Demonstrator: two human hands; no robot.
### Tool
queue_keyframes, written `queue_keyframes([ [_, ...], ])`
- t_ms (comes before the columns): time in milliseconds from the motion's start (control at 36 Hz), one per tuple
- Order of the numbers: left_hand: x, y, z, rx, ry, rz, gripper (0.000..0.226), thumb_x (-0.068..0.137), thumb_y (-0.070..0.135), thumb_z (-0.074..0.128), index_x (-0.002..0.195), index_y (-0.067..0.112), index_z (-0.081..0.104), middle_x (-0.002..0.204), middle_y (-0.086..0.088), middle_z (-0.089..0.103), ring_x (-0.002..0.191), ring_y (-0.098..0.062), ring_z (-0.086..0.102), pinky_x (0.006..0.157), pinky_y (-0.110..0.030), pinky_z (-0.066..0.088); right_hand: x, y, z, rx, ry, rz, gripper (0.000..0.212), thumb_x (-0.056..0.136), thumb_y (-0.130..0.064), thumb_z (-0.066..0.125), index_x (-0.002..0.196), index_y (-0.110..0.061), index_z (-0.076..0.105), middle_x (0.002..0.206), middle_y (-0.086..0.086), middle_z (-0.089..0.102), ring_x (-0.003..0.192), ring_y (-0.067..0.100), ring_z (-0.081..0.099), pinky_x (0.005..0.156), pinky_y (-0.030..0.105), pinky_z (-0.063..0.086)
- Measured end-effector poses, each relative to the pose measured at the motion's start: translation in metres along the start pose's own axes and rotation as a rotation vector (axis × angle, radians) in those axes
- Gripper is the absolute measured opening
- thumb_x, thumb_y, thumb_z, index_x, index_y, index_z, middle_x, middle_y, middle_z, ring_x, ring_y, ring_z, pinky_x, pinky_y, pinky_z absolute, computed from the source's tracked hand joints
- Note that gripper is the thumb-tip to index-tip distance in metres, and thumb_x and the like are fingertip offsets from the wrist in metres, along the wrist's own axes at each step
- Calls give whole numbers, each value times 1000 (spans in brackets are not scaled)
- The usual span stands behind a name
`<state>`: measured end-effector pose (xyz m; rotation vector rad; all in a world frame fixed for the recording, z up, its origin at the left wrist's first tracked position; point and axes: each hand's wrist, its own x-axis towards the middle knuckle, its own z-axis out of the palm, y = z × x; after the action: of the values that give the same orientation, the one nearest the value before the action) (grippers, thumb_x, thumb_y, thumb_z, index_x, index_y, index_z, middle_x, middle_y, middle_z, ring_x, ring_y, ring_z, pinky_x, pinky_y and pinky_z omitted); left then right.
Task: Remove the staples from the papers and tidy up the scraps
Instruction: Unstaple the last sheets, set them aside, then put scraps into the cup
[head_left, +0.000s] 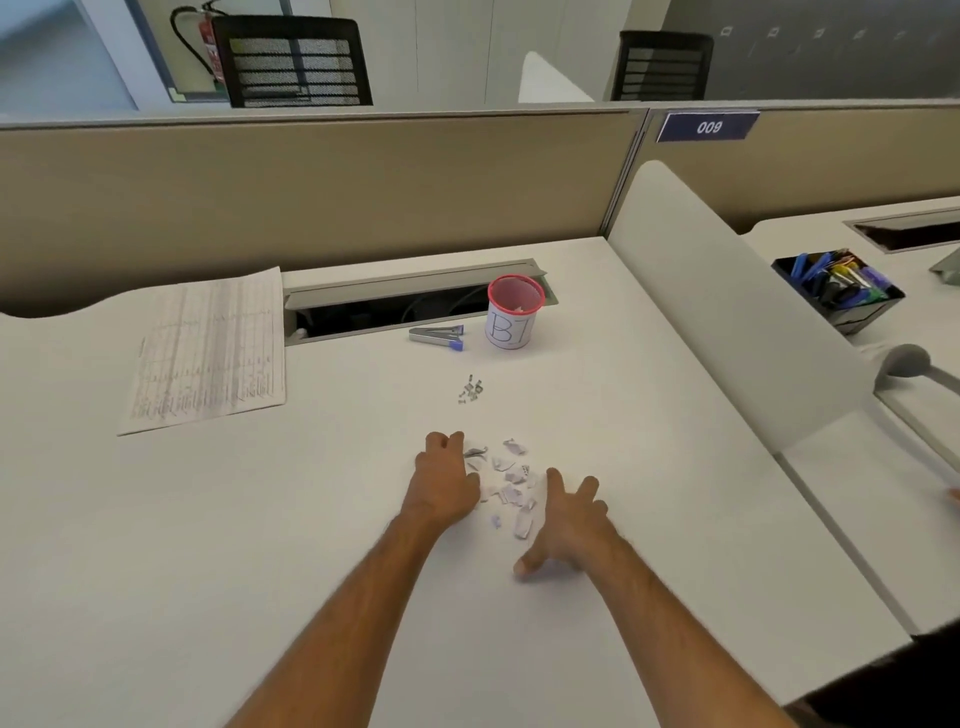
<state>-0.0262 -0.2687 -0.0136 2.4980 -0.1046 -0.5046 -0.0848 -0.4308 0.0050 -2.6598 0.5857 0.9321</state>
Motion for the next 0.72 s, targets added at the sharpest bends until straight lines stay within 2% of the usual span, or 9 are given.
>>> queue_keyframes([
  [111, 1, 1, 1, 20, -1, 6, 54, 99, 17, 50, 151, 9, 39, 153, -14, 35, 132, -36, 48, 110, -40, 43, 1, 1, 16, 82, 55, -22, 132, 60, -36, 93, 155, -28, 1, 137, 14, 19, 121, 34, 49, 75, 32, 49],
  [278, 2, 7, 3, -20, -30, 8, 47, 96, 9, 51, 142, 4, 48, 148, -14, 39, 127, -35, 55, 109, -36, 45, 11, -11, 7, 310, 109, -95, 109, 65, -19, 88, 149, -26, 19, 132, 12, 26, 109, 34, 59, 78, 32, 56],
  [361, 4, 8, 3, -50, -51, -3, 50, 93, 4, 54, 142, 3, 48, 146, -14, 40, 126, -33, 56, 106, -32, 44, 17, -15, 3, 363, 148, -130, 99, 65, -20, 90, 143, -22, 29, 128, 11, 31, 105, 31, 60, 74, 28, 52],
  [444, 7, 9, 3, -63, -72, -9, 53, 90, 3, 60, 142, 3, 48, 144, -14, 41, 125, -32, 57, 103, -29, 45, 22, -20, 0, 375, 167, -153, 97, 61, -26, 94, 137, -18, 36, 126, 10, 34, 106, 28, 60, 78, 28, 53],
  [583, 10, 11, 4, -47, -78, -10, 46, 92, 4, 59, 138, 3, 51, 141, -15, 44, 121, -32, 58, 101, -30, 47, 34, -24, -4, 391, 193, -226, 88, 66, -15, 90, 139, -15, 41, 126, 10, 37, 108, 28, 60, 85, 29, 54],
  [722, 11, 13, 3, -52, -86, 2, 43, 94, 12, 63, 135, 5, 54, 137, -15, 47, 118, -31, 59, 98, -32, 49, 42, -30, -7, 370, 188, -309, 79, 68, -11, 84, 137, -19, 46, 125, 9, 36, 102, 28, 61, 83, 31, 56],
])
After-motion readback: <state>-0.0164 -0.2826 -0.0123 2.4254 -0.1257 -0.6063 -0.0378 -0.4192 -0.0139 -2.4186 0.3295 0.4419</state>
